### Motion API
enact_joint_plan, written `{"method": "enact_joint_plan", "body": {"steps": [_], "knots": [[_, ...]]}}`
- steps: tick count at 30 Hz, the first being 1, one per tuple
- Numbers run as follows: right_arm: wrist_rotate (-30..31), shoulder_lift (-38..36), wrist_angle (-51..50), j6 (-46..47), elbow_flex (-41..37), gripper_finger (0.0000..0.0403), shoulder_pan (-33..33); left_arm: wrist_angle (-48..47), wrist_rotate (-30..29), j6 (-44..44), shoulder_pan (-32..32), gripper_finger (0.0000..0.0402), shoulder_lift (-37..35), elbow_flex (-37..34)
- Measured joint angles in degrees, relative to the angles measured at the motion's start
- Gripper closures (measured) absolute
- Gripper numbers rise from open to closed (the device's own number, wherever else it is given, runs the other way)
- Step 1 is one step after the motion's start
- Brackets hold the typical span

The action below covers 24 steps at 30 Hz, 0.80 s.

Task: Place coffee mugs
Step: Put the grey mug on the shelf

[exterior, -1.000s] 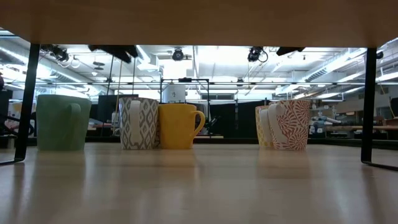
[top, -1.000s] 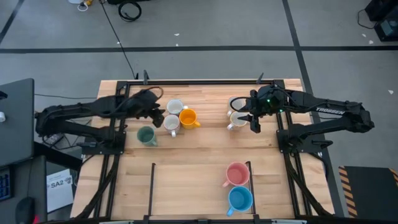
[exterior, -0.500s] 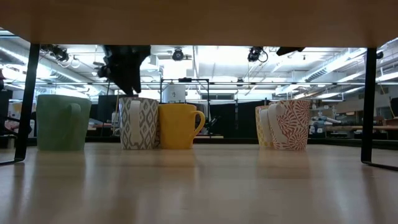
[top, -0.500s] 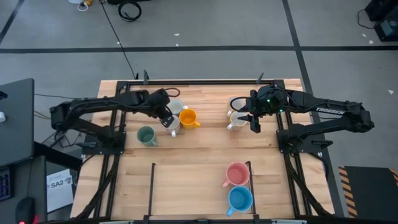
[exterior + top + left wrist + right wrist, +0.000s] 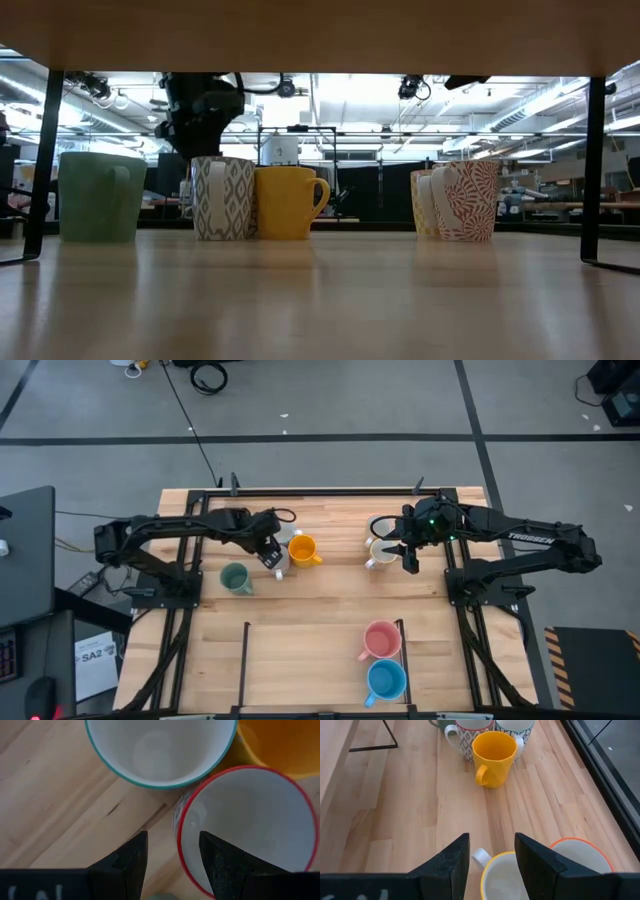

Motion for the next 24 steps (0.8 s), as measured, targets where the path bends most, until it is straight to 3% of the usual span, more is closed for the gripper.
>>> {"method": "enact_joint_plan", "body": {"steps": [7, 24], "knots": [[0.0, 0.0, 0.0, 0.0, 0.0, 0.0241, 0.0, 0.1, 0.0, 0.0, 0.0, 0.0233, 0.8, 0.0], [0.0, 0.0, 0.0, 0.0, 0.0, 0.0241, 0.0, -0.8, 0.2, 0.0, 0.0, 0.0367, 0.7, 0.0]]}}
